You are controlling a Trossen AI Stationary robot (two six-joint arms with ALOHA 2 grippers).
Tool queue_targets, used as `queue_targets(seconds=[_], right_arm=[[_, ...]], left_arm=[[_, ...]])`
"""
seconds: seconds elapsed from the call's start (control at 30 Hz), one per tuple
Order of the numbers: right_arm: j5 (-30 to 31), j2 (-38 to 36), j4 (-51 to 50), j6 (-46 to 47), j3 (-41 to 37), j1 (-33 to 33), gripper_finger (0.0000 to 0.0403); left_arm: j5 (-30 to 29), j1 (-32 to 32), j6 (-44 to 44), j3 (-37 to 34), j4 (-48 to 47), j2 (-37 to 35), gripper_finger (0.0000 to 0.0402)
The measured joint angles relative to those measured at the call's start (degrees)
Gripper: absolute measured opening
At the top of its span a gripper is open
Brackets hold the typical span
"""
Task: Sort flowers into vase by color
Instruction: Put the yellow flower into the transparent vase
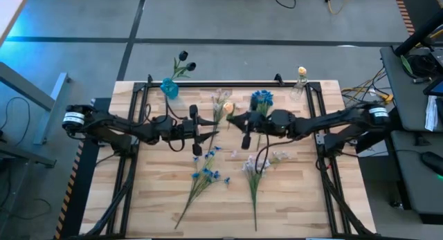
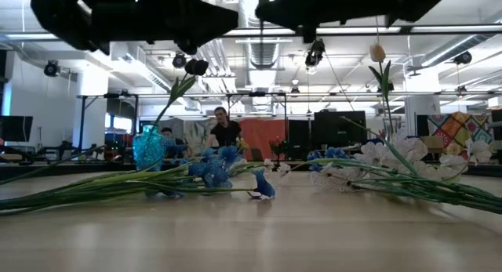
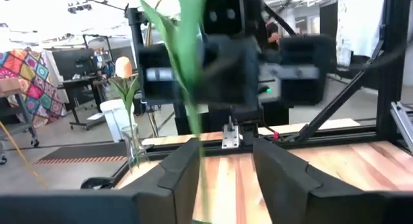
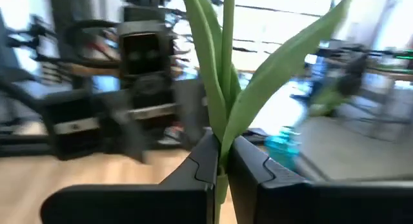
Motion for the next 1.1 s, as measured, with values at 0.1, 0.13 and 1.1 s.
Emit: queue_targets(seconds=[0.1,0.13,1.1], right_arm=[[5.2,-6.4,-7.2,-3.1,0.0,0.0,0.0014],[7.3,-9.0,-9.9,-4.0,0.0,0.0,0.0014],[50.2,-54.7,-46.4,-8.2,-4.2,-5.9,0.0013]], left_arm=[[0.0,0.0,0.4,-3.1,3.1,0.0,0.0144],[0.0,0.0,0.1,-4.2,4.4,0.0,0.0145],[-0.5,0.0,-2.1,-16.3,22.0,-0.1,0.0101]])
